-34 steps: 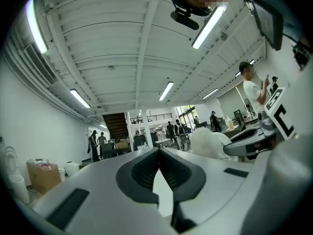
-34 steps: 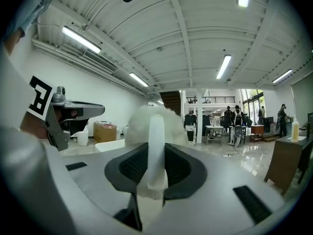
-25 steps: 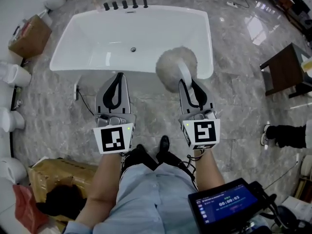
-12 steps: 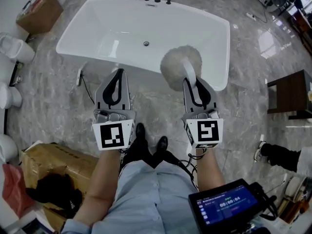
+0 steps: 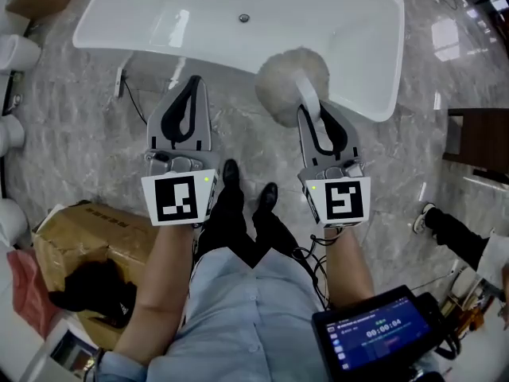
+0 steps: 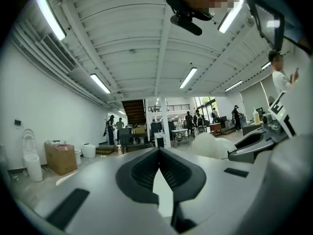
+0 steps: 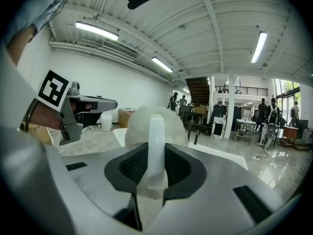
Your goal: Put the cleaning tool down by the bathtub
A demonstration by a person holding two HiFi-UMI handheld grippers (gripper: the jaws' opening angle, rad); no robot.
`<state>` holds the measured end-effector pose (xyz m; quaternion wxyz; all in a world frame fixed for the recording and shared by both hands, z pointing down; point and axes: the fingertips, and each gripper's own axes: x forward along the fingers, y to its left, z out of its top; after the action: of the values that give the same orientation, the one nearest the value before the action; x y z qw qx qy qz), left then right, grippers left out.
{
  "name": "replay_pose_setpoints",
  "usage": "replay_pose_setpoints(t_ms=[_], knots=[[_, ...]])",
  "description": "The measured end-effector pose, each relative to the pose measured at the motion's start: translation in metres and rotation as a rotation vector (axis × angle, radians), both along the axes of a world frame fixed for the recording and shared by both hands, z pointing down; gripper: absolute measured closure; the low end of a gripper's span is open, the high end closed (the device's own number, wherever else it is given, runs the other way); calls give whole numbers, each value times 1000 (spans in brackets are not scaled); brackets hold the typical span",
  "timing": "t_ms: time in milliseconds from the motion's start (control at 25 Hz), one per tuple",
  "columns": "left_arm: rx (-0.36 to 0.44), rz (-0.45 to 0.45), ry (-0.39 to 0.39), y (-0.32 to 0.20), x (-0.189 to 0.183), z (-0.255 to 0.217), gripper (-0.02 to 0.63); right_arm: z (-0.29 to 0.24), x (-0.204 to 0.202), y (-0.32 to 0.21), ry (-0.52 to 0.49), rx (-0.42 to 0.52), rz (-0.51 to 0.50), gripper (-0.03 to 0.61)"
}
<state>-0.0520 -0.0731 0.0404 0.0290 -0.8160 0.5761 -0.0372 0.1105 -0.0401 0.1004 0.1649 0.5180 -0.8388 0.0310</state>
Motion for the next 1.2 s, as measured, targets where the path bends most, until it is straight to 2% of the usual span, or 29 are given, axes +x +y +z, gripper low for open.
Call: replay_pose_setpoints(t_ms=[240,400,560,960,1200], knots=[[-80,31,1,-18,-7,66,598,69,-21,-8,11,-92,-34,480],[-123,54,-5,-26,-11,107,600,103,-36,-21,3,-78,-58,480],[-170,56,0,-33,-22,152,600,147,-56,-23,21,-115,-101,480],[-227,74,3,-42,-46,258,600,266,-84,-11,56,-231,-163,480],[-293,85,34,-49,-32,321,600,332,-82,-18,55,-285,-180,480]])
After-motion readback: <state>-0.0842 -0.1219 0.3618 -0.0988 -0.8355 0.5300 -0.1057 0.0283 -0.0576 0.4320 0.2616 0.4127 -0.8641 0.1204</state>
